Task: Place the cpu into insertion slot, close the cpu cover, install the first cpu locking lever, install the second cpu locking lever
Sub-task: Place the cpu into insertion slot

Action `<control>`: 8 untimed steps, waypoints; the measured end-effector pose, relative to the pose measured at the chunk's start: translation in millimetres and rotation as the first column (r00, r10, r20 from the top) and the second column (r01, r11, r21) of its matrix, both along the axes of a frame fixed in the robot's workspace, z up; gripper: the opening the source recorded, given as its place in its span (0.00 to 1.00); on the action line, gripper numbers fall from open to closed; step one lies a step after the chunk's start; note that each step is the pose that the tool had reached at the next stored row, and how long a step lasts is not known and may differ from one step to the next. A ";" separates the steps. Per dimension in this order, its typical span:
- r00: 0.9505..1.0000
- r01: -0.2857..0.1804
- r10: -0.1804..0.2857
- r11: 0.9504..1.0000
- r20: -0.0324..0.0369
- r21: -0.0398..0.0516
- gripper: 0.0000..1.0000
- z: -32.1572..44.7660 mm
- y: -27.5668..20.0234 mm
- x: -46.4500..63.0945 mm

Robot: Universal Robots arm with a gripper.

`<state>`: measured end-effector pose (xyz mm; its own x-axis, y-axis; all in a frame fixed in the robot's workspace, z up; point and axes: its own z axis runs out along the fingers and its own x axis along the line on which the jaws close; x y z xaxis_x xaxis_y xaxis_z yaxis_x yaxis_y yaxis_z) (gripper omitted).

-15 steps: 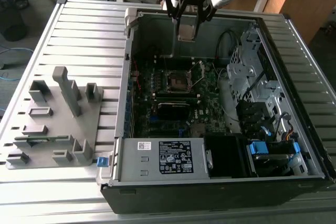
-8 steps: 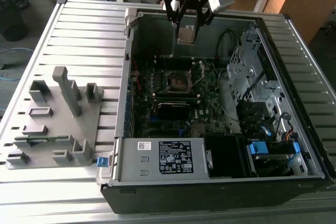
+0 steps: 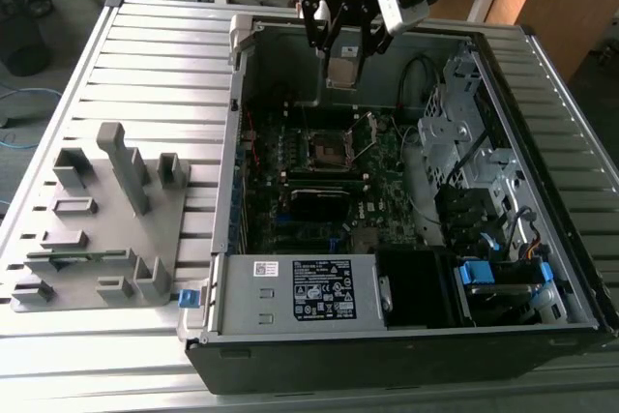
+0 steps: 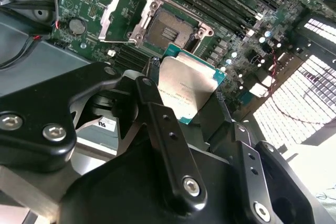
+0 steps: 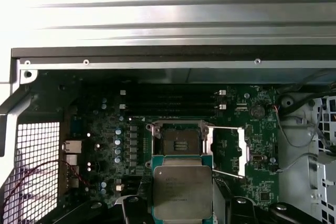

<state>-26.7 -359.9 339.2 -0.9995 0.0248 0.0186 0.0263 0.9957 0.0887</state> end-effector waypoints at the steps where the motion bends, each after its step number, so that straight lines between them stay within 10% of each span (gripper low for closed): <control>1: 1.000 0.000 0.000 1.000 0.000 0.000 0.54 -1.3 0.0 0.0; 8: 1.000 0.000 0.000 1.000 0.000 0.000 0.54 -7.0 0.0 0.0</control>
